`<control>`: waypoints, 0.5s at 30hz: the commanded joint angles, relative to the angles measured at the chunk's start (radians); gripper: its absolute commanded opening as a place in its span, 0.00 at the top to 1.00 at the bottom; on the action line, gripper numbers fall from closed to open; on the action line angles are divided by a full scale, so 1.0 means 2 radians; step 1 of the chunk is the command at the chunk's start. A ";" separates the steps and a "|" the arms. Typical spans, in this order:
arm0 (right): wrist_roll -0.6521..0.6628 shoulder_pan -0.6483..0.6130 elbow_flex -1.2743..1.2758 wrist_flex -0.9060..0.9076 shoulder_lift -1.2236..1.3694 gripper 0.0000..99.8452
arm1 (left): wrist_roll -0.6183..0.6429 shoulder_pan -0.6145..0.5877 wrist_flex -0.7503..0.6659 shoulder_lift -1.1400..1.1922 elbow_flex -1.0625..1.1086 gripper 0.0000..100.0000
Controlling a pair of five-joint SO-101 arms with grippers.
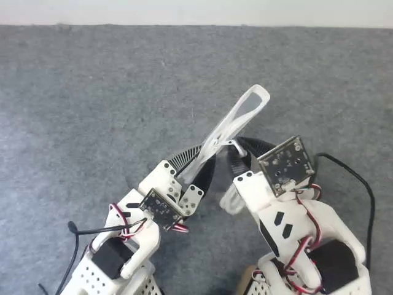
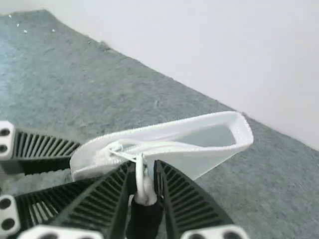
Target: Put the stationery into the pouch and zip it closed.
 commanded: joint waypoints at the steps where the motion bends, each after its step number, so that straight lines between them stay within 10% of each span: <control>1: -0.012 0.026 -0.044 -0.007 -0.003 0.99 | -0.008 -0.002 0.020 -0.001 0.000 0.99; 15: -0.025 0.078 -0.044 -0.082 0.086 0.99 | -0.008 -0.002 0.021 -0.001 0.002 0.99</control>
